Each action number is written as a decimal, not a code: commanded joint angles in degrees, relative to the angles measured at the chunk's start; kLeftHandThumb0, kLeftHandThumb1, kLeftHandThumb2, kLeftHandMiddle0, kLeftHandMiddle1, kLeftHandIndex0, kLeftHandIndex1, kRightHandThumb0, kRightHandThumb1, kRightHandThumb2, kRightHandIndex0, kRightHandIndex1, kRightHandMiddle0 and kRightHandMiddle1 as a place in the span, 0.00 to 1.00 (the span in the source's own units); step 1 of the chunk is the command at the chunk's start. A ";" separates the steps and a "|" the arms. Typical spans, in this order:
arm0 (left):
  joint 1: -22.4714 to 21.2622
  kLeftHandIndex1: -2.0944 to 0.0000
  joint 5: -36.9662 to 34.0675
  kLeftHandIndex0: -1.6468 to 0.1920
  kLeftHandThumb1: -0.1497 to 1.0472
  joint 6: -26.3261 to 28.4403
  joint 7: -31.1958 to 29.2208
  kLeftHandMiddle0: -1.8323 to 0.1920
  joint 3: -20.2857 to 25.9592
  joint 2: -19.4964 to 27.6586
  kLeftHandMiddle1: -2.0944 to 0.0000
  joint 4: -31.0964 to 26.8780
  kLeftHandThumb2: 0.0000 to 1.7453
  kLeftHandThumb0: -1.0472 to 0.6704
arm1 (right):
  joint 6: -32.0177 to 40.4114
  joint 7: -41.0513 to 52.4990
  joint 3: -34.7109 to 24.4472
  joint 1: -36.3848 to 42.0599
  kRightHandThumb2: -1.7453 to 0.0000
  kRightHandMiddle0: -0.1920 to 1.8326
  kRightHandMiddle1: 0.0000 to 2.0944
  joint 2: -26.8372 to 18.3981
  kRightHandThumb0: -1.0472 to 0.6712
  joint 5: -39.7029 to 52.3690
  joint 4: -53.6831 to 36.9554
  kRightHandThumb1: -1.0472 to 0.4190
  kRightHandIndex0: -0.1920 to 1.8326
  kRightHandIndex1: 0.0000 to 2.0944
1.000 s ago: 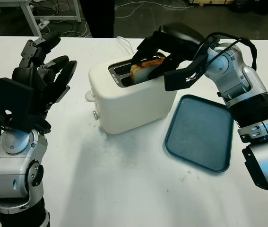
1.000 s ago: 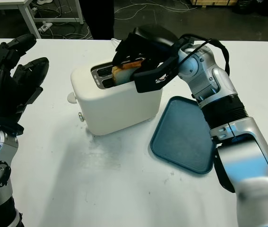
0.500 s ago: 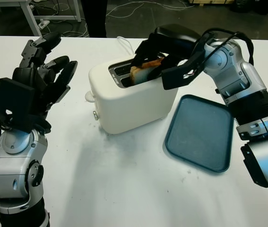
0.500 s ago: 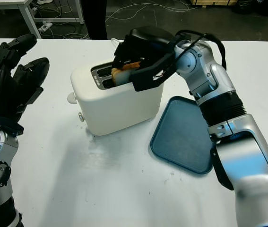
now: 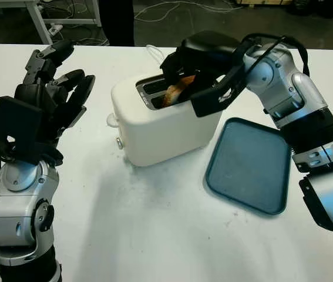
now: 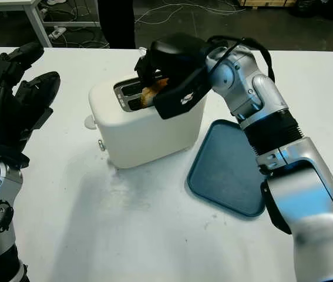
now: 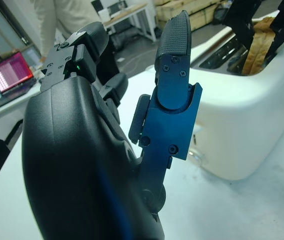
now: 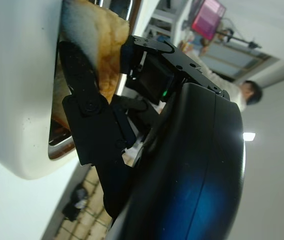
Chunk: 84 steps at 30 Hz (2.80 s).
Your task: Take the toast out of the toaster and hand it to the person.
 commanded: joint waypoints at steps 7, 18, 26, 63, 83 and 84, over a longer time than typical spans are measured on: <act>-0.92 0.69 -0.18 0.87 0.89 1.48 0.29 0.91 -0.17 0.23 0.60 -0.48 0.11 0.24 | -6.63 -8.85 -0.55 0.27 0.83 0.52 0.82 -1.58 0.35 -2.75 3.42 0.09 0.65 0.83; -0.26 0.68 0.59 0.86 0.89 0.69 0.52 0.91 -0.36 0.25 0.59 -0.46 0.12 0.25 | 0.06 -7.09 -10.67 -7.65 0.78 0.51 0.83 -0.39 0.37 8.50 8.26 0.09 0.65 0.83; 0.09 0.69 0.88 0.86 0.89 0.15 0.53 0.91 -0.68 0.15 0.59 -0.43 0.12 0.25 | 4.97 -7.40 -17.54 -14.15 0.79 0.54 0.83 -2.15 0.35 15.32 13.20 0.09 0.65 0.83; 0.69 0.68 1.44 0.86 0.89 -2.28 -0.47 0.91 -1.03 1.02 0.59 1.59 0.13 0.25 | 14.67 -32.42 -34.81 -7.81 0.81 0.24 0.78 8.09 0.50 31.75 47.18 0.09 0.46 0.83; -0.31 0.67 0.95 0.87 0.89 -1.61 -0.47 0.91 -0.78 0.83 0.58 1.97 0.11 0.26 | 13.65 -33.16 -30.62 -5.11 0.79 0.37 0.83 8.86 0.47 28.46 47.47 0.09 0.51 0.83; -0.48 0.67 0.97 0.87 0.89 -0.58 0.03 0.91 -0.80 0.58 0.58 1.48 0.11 0.26 | 13.70 -33.15 -30.55 -5.13 0.79 0.36 0.83 8.81 0.47 28.35 47.48 0.09 0.51 0.83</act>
